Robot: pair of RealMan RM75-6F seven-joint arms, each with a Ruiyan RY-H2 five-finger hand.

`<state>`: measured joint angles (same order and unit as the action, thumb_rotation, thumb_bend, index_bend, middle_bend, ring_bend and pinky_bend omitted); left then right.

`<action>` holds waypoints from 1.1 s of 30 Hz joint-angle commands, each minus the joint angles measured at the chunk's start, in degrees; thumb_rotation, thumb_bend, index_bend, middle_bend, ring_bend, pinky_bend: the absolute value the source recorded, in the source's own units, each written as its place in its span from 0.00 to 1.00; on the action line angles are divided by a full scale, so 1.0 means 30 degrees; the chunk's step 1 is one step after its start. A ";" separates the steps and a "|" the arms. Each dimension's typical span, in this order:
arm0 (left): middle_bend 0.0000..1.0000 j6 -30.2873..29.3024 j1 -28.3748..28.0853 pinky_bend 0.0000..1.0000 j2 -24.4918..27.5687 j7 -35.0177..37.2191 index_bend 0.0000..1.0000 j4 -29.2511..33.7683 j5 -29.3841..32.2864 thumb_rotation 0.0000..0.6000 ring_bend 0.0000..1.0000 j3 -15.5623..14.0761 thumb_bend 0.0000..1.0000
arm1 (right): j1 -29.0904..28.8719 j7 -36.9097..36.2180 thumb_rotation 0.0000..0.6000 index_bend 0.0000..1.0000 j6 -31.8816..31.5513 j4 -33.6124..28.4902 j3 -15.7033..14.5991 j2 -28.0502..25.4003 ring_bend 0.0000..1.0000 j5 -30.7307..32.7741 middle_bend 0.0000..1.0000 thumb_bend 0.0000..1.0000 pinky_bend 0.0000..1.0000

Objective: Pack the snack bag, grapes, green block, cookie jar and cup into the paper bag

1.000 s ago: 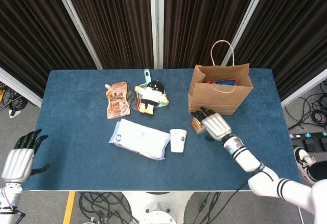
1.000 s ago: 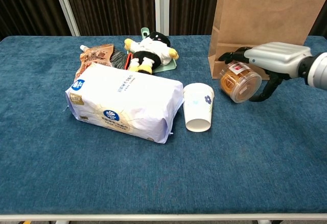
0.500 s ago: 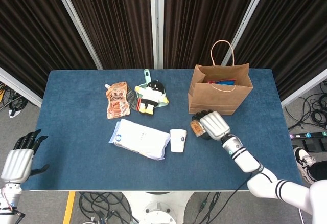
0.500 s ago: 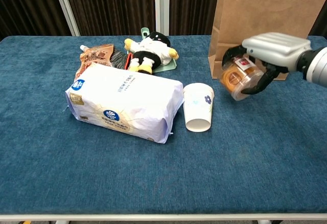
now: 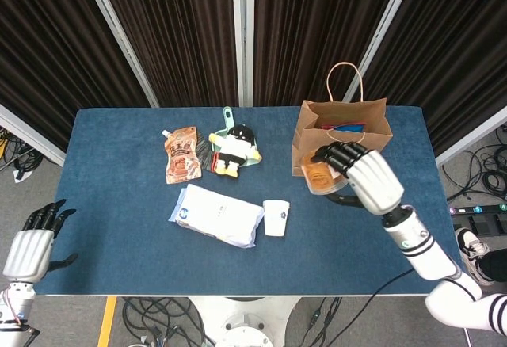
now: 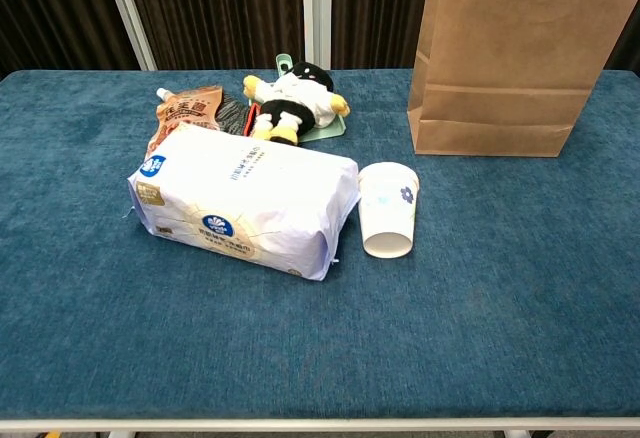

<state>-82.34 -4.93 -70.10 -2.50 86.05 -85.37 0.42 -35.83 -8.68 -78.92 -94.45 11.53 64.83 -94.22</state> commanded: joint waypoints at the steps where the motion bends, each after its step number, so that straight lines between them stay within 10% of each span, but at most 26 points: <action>1: 0.18 -0.0076 0.0031 0.15 0.0016 -0.0011 0.25 0.0014 -0.0050 1.00 0.11 -0.0019 0.00 | 0.0195 -0.0590 1.00 0.54 -0.0441 -0.0577 0.1535 -0.0997 0.39 0.1433 0.53 0.21 0.63; 13: 0.18 -0.0173 0.0116 0.15 0.0167 -0.0215 0.25 0.0283 0.0040 1.00 0.11 -0.0011 0.00 | -0.1749 0.0339 1.00 0.54 0.3674 0.2621 0.4127 -0.0459 0.39 0.8191 0.50 0.21 0.63; 33: 0.18 0.0024 0.0120 0.15 0.0255 -0.0452 0.25 0.0504 0.0274 1.00 0.11 -0.0030 0.00 | -0.3731 0.1958 1.00 0.36 0.9198 0.6792 0.3157 0.2268 0.28 1.1469 0.39 0.20 0.52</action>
<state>-82.26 -4.60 -69.31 -3.88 87.59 -84.54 0.35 -46.95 -2.48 -51.70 -73.95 21.11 71.68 -59.84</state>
